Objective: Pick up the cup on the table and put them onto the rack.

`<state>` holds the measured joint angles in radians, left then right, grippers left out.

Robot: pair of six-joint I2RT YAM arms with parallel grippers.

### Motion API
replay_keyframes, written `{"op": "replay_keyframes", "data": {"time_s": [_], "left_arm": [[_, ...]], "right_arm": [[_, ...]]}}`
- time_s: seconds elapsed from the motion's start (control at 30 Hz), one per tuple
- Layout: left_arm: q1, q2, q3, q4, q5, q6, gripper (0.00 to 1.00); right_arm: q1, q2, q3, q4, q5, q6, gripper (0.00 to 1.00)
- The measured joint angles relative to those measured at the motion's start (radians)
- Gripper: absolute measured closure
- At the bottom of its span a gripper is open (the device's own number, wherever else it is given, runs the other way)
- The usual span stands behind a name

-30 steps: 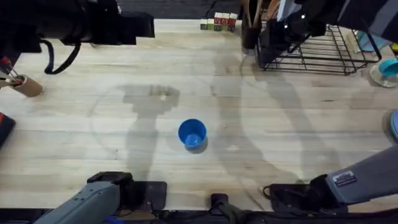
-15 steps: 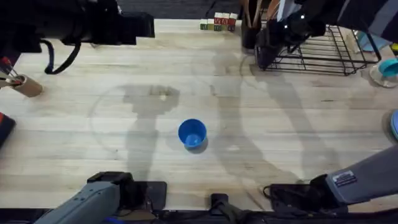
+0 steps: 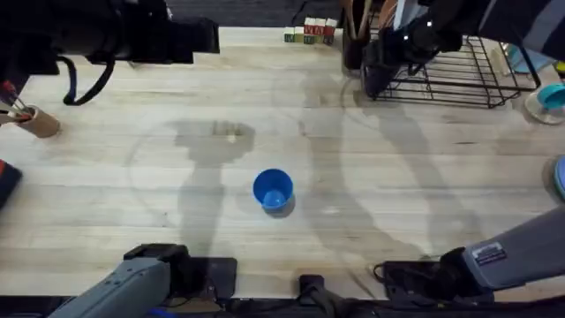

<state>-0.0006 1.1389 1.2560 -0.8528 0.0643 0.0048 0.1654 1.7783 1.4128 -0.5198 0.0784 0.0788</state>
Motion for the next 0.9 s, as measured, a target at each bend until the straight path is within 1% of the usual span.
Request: {"op": "replay_keyframes", "data": {"time_s": [0.57,0.9], "left_arm": [[0.0,0.0,0.0,0.0,0.0,0.0,0.007],[0.0,0.0,0.0,0.0,0.0,0.0,0.007]], "right_arm": [[0.0,-0.003,0.0,-0.002,-0.001,0.0,0.66],[0.003,-0.063,0.0,-0.004,-0.015,0.0,0.66]]}}
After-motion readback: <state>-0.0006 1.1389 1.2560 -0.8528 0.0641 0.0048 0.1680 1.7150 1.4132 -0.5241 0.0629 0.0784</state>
